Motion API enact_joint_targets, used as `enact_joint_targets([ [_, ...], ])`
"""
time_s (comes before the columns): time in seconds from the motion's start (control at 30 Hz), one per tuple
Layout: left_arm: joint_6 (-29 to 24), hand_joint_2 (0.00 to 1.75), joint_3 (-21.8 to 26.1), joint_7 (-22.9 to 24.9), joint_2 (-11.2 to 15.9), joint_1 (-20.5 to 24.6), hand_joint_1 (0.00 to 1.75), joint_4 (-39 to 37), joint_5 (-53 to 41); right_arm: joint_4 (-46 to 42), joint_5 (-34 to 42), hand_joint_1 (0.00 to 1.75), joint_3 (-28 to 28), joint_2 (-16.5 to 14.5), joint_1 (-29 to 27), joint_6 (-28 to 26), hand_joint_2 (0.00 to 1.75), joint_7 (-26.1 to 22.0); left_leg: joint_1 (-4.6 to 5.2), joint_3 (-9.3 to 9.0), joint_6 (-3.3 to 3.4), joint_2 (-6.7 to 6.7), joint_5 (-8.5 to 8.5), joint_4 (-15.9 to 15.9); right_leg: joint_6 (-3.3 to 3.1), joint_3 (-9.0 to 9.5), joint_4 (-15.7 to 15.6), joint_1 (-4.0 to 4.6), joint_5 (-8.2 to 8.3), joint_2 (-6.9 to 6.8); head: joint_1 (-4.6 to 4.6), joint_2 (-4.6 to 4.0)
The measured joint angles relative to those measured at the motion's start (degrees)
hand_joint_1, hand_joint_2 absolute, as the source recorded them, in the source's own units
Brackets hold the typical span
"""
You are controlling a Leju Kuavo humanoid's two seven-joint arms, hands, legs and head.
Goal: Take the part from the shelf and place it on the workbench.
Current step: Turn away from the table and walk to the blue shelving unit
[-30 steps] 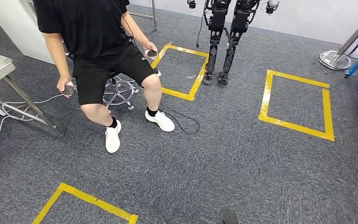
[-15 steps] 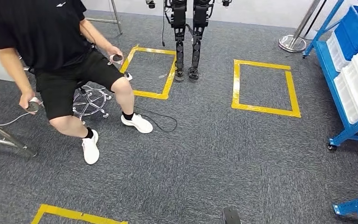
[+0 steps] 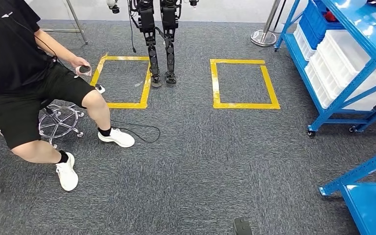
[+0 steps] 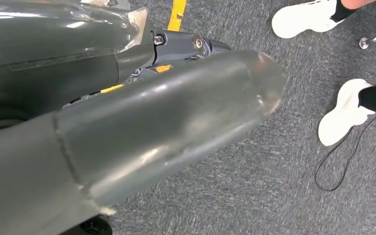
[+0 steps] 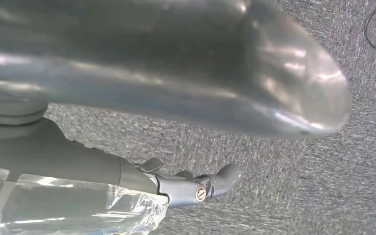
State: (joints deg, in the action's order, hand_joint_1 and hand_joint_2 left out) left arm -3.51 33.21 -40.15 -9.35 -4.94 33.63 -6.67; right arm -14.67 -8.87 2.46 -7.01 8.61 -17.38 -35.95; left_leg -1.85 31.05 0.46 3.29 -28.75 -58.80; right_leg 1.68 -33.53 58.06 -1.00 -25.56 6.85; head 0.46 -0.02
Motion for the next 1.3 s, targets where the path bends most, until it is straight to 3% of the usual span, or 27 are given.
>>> enact_joint_targets([
  [0.03, 0.01, 0.00, 0.01, 0.01, -0.01, 0.10, 0.00, -0.02, -0.01, 0.00, -0.04, 0.00, 0.09, 0.01, -0.05, 0.00, 0.00, 0.00, 0.08, -0.06, 0.45, -0.66, 0.28, 0.27, 0.37, -0.28, 0.08, -0.09, 0.10, -0.01, 0.02, 0.00],
  [0.1, 0.02, 0.00, 0.02, 0.00, -0.01, 0.28, 0.00, -0.04, -0.01, 0.00, -0.10, 0.00, 0.23, 0.05, -0.06, 0.00, 0.00, 0.01, 0.09, -0.16, 1.42, -2.09, 0.86, 0.92, 0.67, -1.74, 2.12, 0.03, -1.04, -2.16, 0.22, 0.00],
  [0.17, -0.02, 0.00, 0.07, -0.01, -0.01, 0.21, 0.00, -0.12, 0.02, 0.00, -0.22, 0.00, 0.32, 0.05, 0.09, 0.00, 0.00, 0.02, 0.24, -0.09, 1.97, -3.66, 1.02, 1.17, 0.29, -4.89, 8.46, 0.08, -4.41, -5.14, 0.49, 0.00],
  [0.23, 0.04, 0.00, 0.11, -0.01, 0.02, 0.12, 0.00, -0.33, 0.28, 0.01, -0.41, 0.00, 0.36, 0.04, 0.06, 0.01, 0.00, 0.03, 0.46, 0.06, 2.14, -5.39, 0.99, 1.13, 0.36, -7.76, 14.79, -0.06, -7.04, -6.03, 0.60, 0.00],
  [0.27, 0.13, 0.00, 0.12, -0.01, 0.03, 0.13, 0.00, -0.45, 0.46, 0.01, -0.50, 0.00, 0.38, 0.05, -0.02, 0.01, 0.00, 0.03, 0.51, 0.10, 2.13, -6.16, 0.97, 1.11, 0.69, -7.83, 15.46, -0.15, -7.13, -6.20, 0.61, 0.00],
  [0.3, 0.29, 0.00, 0.12, -0.01, 0.04, 0.15, 0.00, -0.55, 0.67, 0.02, -0.59, 0.00, 0.40, 0.08, -0.08, 0.01, 0.00, 0.03, 0.53, 0.09, 2.08, -6.88, 0.95, 1.09, 1.15, -6.65, 13.76, -0.22, -6.37, -6.46, 0.62, 0.00],
  [0.37, 1.02, 0.00, 0.20, 0.01, 0.08, 0.26, 0.00, -0.69, 1.28, 0.04, -0.79, 0.00, 0.45, 0.11, 0.02, 0.00, 0.00, 0.03, 0.67, -0.10, 1.75, -8.15, 0.76, 1.04, 1.75, -2.00, 6.00, -0.23, -3.82, -8.63, 0.68, 0.00],
  [0.43, 2.37, 0.00, 0.64, 0.01, 0.15, 0.41, 0.00, -0.84, 2.24, 0.03, -0.92, 0.00, 0.50, 0.08, 0.25, 0.00, 0.00, 0.06, 1.02, -0.53, 1.05, -9.30, 0.38, 0.97, 1.34, 1.20, 0.60, 0.10, -2.04, -10.79, 0.52, 0.00],
  [0.47, 3.00, 0.00, 0.99, 0.00, 0.20, 0.52, 0.00, -0.90, 2.66, 0.03, -0.96, 0.00, 0.52, 0.04, 0.29, 0.00, 0.00, 0.07, 1.15, -0.79, 0.69, -9.83, 0.23, 0.98, 0.90, 1.43, -0.06, 0.31, -1.76, -11.08, 0.40, 0.00],
  [0.53, 3.55, 0.00, 1.53, -0.01, 0.23, 0.84, 0.00, -0.95, 3.04, 0.04, -0.97, 0.00, 0.56, 0.07, 0.23, 0.00, 0.00, 0.08, 0.93, -1.22, 0.00, -10.64, 0.03, 1.04, 0.05, 1.21, -0.14, 0.17, -1.52, -9.80, 0.11, 0.00],
  [0.57, 3.62, 0.00, 1.70, -0.01, 0.26, 0.98, 0.00, -0.96, 3.11, 0.04, -0.95, 0.00, 0.59, 0.09, 0.19, 0.00, 0.00, 0.08, 0.70, -1.19, -0.35, -9.99, -0.48, 0.62, -0.38, 1.25, -0.28, -0.05, -1.38, -9.12, 0.05, 0.00],
  [0.6, 3.66, 0.00, 1.84, -0.01, 0.29, 1.05, 0.00, -0.99, 3.13, 0.05, -0.91, 0.00, 0.61, 0.10, 0.21, 0.00, 0.00, 0.09, 0.49, -0.75, -0.63, -8.68, -1.58, -0.68, -0.91, 1.39, -0.42, -0.34, -1.19, -8.48, -0.05, 0.01],
  [0.67, 3.86, 0.00, 2.25, -0.01, 0.35, 1.00, 0.00, -1.16, 3.06, 0.05, -0.89, 0.00, 0.64, 0.02, 0.33, 0.00, 0.00, 0.10, 0.25, 1.71, -0.89, -5.10, -5.37, -6.65, -1.65, 1.47, -0.53, -0.49, -0.90, -7.13, -0.26, 0.01],
  [0.73, 4.10, 0.00, 2.72, -0.01, 0.41, 0.89, 0.00, -1.45, 2.95, 0.05, -0.86, 0.00, 0.70, -0.06, 0.31, 0.00, 0.00, 0.12, 0.21, 4.98, -0.93, -3.53, -8.30, -13.50, -1.89, 1.41, -0.50, -0.28, -0.85, -5.62, -0.29, 0.00],
  [0.77, 4.19, 0.00, 2.90, -0.01, 0.47, 0.88, 0.00, -1.60, 2.85, 0.07, -0.83, 0.00, 0.81, -0.05, 0.22, 0.01, 0.00, 0.13, 0.20, 5.79, -0.94, -3.32, -8.24, -14.84, -1.89, 1.43, -0.47, -0.21, -0.84, -4.82, -0.30, 0.00],
  [0.8, 4.23, 0.00, 2.97, -0.01, 0.55, 0.90, 0.00, -1.72, 2.68, 0.08, -0.79, 0.00, 0.96, -0.02, 0.14, 0.01, 0.00, 0.13, 0.16, 5.65, -0.90, -3.19, -7.03, -14.11, -1.89, 1.51, -0.44, -0.18, -0.84, -3.98, -0.30, 0.00],
  [0.83, 4.27, 0.00, 2.99, -0.01, 0.63, 0.94, 0.00, -1.80, 2.49, 0.08, -0.77, 0.00, 1.14, 0.01, 0.09, -0.01, 0.00, 0.12, 0.09, 4.55, -0.81, -2.87, -4.92, -11.32, -1.87, 1.61, -0.40, -0.18, -0.84, -3.16, -0.31, 0.00],
  [0.9, 4.25, 0.00, 3.02, -0.01, 0.81, 0.99, 0.00, -1.99, 2.08, 0.09, -0.77, 0.00, 1.39, -0.03, 0.12, -0.04, 0.00, 0.10, -0.20, 1.58, -0.53, -0.02, -0.95, -3.98, -1.71, 1.53, -0.19, 0.01, -0.85, -1.65, -0.34, 0.00],
  [0.97, 4.21, 0.00, 3.05, 0.01, 0.95, 0.97, 0.00, -2.28, 1.89, 0.09, -0.77, 0.00, 1.49, -0.06, 0.21, -0.07, 0.00, 0.07, -0.23, 0.31, -0.32, 2.31, 0.28, -0.28, -1.09, 0.88, 0.02, 0.14, -0.69, -0.26, -0.31, 0.00],
  [1.03, 4.20, 0.00, 3.07, 0.02, 1.01, 1.10, 0.00, -2.45, 1.86, 0.10, -0.74, 0.00, 1.58, -0.01, 0.08, -0.08, 0.00, 0.05, 0.05, 0.28, 0.19, 1.42, 0.39, 0.26, -0.16, 0.09, -0.07, -0.01, -0.30, 1.10, -0.28, 0.01],
  [1.07, 4.17, 0.00, 3.08, 0.02, 1.01, 1.25, 0.00, -2.49, 1.85, 0.12, -0.69, 0.00, 1.68, 0.03, -0.05, -0.08, 0.00, 0.04, 0.12, 0.14, 0.61, 0.65, 0.63, 0.60, 0.18, -0.31, 0.16, -0.03, -0.31, 0.77, -0.26, 0.01],
  [1.13, 4.10, 0.00, 3.14, 0.01, 1.02, 1.49, 0.00, -2.61, 1.81, 0.15, -0.62, 0.00, 1.90, 0.09, -0.08, -0.08, 0.00, 0.02, 0.05, -0.16, 1.50, -1.13, 1.04, 1.29, 0.22, -2.28, 3.45, 0.16, -2.00, -2.29, 0.07, 0.00],
  [1.2, 4.01, 0.00, 3.29, -0.01, 1.07, 1.53, 0.00, -2.84, 1.77, 0.16, -0.60, 0.00, 2.04, 0.10, 0.04, -0.08, 0.00, -0.03, 0.29, -0.23, 1.90, -3.09, 1.04, 1.36, -0.08, -6.00, 10.70, 0.22, -5.32, -5.46, 0.36, 0.01],
  [1.27, 3.96, 0.00, 3.44, -0.01, 1.09, 1.54, 0.00, -3.04, 1.75, 0.19, -0.59, 0.00, 2.19, 0.14, -0.11, -0.08, 0.00, -0.07, 0.51, -0.17, 1.93, -4.87, 0.99, 1.34, 0.16, -8.50, 15.92, 0.10, -7.01, -6.12, 0.40, 0.01],
  [1.3, 3.95, 0.00, 3.46, 0.00, 1.09, 1.59, 0.00, -3.13, 1.73, 0.21, -0.58, 0.00, 2.27, 0.19, -0.24, -0.08, 0.00, -0.08, 0.54, -0.17, 1.89, -5.62, 0.95, 1.33, 0.53, -8.13, 15.54, 0.02, -6.60, -6.28, 0.44, 0.01],
])
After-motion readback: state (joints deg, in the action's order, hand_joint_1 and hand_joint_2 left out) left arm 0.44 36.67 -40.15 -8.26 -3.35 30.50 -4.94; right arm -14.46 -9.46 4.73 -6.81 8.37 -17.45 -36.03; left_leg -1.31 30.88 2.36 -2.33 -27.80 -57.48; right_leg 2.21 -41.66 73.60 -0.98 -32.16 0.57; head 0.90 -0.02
